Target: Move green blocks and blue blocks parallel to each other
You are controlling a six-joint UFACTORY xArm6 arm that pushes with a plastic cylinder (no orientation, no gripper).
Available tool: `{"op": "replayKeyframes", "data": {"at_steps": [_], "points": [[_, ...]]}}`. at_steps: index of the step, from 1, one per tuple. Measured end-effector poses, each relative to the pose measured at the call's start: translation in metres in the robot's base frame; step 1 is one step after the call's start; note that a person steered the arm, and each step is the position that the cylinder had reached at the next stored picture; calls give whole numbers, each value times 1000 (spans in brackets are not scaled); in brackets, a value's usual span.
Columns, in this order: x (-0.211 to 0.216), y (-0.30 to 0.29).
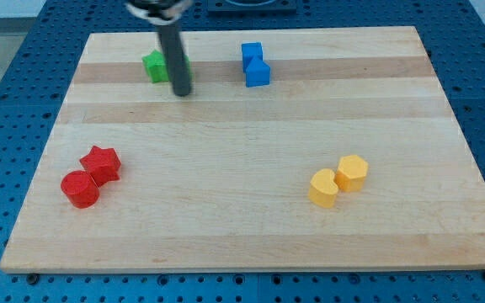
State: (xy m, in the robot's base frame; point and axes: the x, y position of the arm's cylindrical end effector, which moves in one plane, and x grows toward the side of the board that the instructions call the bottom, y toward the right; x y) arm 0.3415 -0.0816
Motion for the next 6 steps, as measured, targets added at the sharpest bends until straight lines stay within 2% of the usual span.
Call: {"op": "replayKeyframes", "data": {"at_steps": [2,3,4,6], "points": [[13,132],[-26,157],[-73,141],[-99,89]]}}
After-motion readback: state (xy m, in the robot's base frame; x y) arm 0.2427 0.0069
